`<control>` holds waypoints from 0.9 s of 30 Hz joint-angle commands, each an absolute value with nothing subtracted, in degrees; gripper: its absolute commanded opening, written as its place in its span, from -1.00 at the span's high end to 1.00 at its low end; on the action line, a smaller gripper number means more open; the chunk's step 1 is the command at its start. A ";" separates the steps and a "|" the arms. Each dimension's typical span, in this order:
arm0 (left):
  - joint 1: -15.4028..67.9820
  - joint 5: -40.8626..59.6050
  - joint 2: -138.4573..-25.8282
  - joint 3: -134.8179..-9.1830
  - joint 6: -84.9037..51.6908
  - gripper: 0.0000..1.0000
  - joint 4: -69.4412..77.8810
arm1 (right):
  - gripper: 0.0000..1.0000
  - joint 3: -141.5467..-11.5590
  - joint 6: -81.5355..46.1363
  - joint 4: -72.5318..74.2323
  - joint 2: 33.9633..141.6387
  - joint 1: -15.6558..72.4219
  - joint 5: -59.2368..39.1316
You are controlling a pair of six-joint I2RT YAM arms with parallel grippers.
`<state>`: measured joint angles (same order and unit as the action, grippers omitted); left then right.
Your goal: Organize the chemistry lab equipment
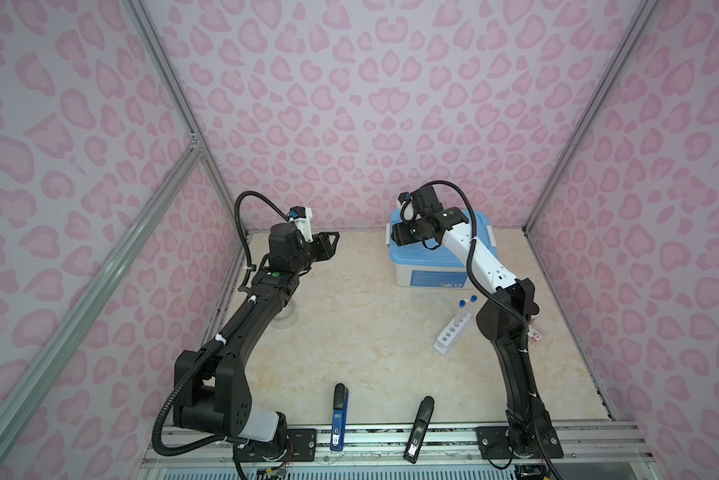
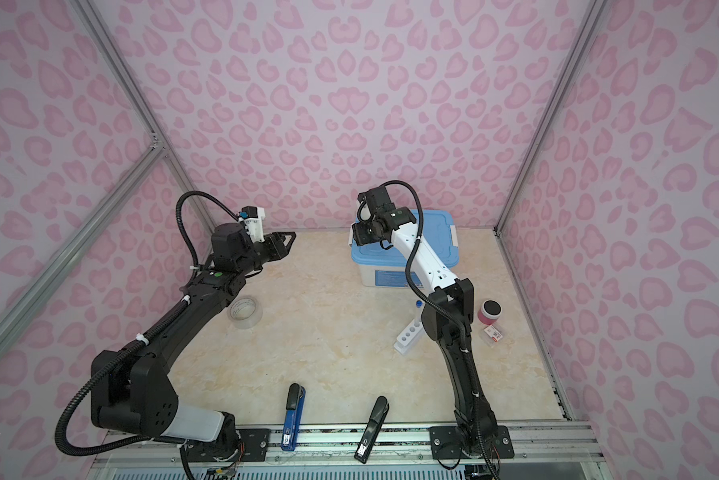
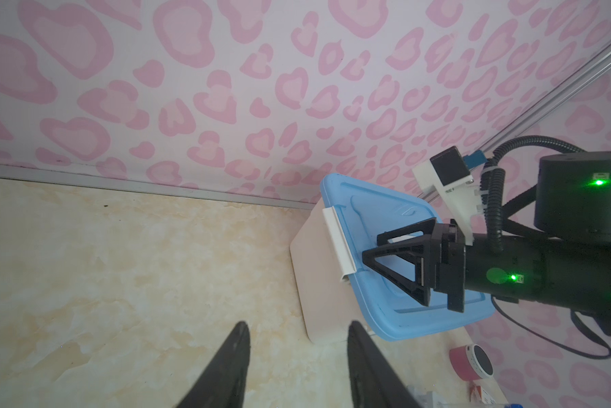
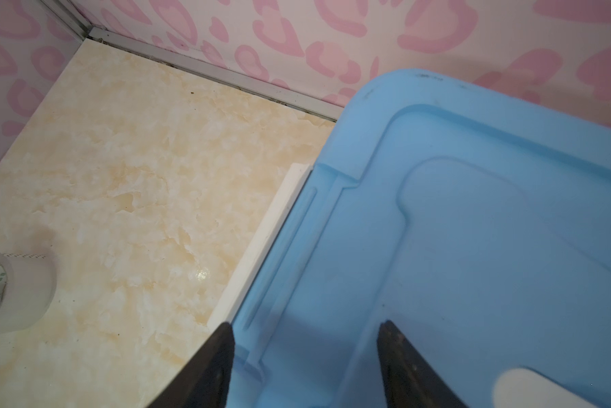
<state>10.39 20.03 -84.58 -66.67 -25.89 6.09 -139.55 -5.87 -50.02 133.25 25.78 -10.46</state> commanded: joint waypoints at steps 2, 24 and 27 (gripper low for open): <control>10.11 21.82 -85.39 -66.96 -26.67 0.05 8.88 | -0.35 -143.10 -7.56 -52.93 136.21 27.46 -7.21; 7.25 24.80 -84.52 -66.10 -26.64 0.06 9.10 | 0.14 -143.88 -11.60 -52.47 139.87 28.66 0.85; 7.29 24.86 -84.55 -66.09 -26.69 0.06 9.00 | 0.21 -142.79 -12.83 -52.14 139.60 28.44 0.53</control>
